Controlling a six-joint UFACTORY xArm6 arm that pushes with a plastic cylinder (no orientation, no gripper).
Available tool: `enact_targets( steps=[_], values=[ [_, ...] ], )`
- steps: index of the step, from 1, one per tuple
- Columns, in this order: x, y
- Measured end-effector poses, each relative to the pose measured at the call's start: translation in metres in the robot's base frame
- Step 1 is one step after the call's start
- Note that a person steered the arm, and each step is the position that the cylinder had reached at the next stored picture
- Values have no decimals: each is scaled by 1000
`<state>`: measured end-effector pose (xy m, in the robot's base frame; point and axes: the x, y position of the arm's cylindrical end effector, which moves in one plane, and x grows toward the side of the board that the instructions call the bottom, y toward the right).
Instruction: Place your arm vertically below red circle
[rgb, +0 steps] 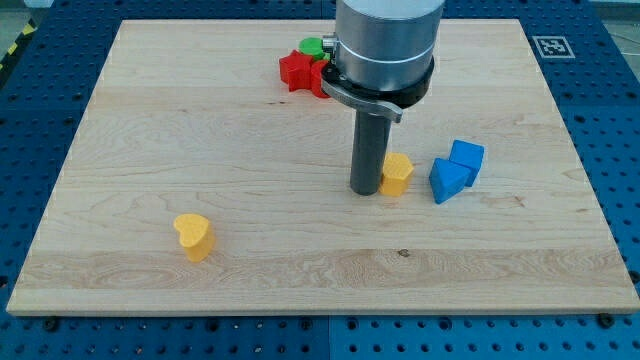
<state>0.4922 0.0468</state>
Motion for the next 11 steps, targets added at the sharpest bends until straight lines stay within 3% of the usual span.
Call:
enact_targets(
  steps=[4, 11],
  values=[
    [7, 8],
    [10, -60]
  ],
)
